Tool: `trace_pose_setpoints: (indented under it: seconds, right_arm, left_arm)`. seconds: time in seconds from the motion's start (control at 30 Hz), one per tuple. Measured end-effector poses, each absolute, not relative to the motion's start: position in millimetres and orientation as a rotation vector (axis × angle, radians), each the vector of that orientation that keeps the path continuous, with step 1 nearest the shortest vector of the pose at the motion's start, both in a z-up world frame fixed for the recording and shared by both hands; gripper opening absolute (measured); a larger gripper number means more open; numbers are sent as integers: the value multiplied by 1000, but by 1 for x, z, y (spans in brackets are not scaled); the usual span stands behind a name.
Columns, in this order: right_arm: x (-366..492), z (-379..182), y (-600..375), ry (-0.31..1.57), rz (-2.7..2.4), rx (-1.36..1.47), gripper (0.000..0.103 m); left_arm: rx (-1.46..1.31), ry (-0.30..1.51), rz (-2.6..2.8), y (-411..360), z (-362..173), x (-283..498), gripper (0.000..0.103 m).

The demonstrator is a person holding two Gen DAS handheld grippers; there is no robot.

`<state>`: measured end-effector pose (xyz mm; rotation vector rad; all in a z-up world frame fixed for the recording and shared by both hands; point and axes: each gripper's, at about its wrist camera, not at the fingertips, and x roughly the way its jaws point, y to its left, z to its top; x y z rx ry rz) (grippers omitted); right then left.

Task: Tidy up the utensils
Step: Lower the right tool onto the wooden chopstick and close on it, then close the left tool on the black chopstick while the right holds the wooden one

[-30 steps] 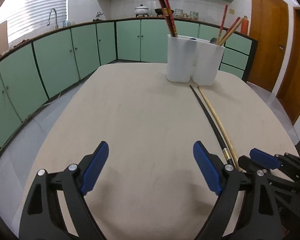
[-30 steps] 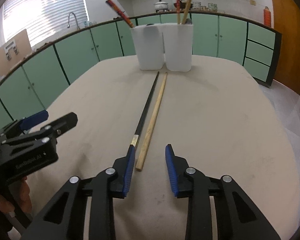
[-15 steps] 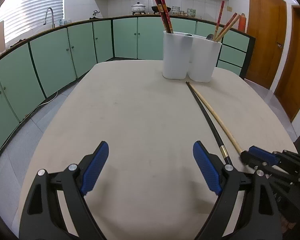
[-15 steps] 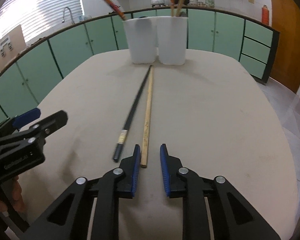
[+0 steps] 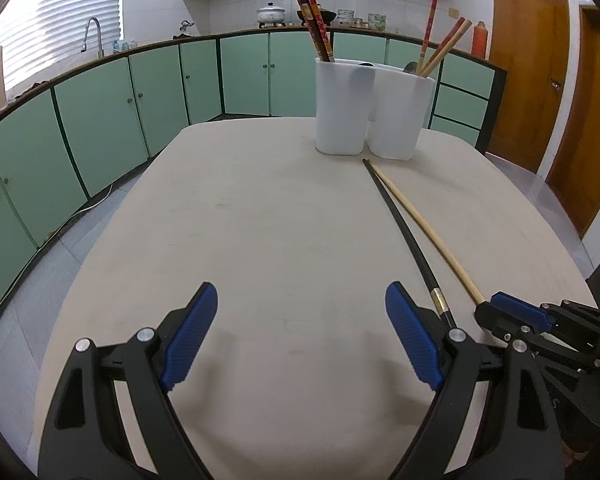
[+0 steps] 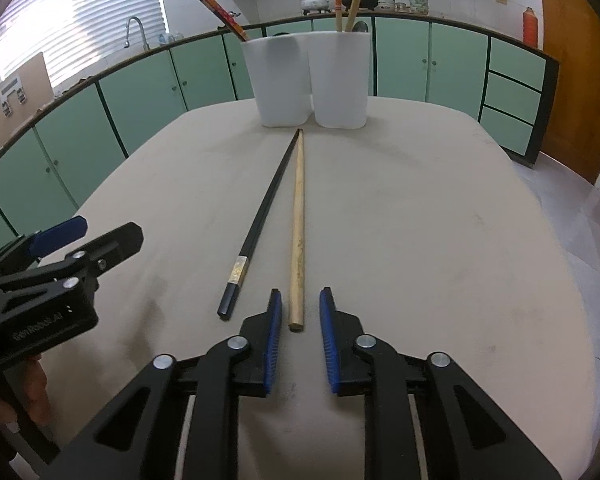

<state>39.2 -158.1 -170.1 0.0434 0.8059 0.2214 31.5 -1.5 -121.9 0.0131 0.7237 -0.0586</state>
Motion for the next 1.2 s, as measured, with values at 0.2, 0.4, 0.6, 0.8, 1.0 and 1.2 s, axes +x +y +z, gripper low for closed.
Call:
trace_pose_setpoints:
  seconds: [0.2, 0.4, 0.6, 0.8, 1.0, 1.2]
  right_arm:
    - [38, -170, -161, 803, 224, 65, 7]
    - [35, -168, -172, 797, 204, 80, 7]
    - [29, -164, -197, 791, 154, 108, 7]
    - [28, -163, -216, 782, 114, 141, 7]
    - [26, -158, -224, 763, 102, 157, 7]
    - [25, -155, -230, 750, 94, 171, 7]
  left_arm:
    - [18, 724, -63, -3, -122, 31, 83]
    - [18, 732, -70, -9, -123, 32, 81]
    - [-6, 761, -104, -23, -127, 38, 77]
    - [-28, 778, -143, -42, -129, 41, 72]
    - [-30, 816, -175, -59, -137, 48, 63]
    - [-27, 869, -191, -73, -146, 57, 53]
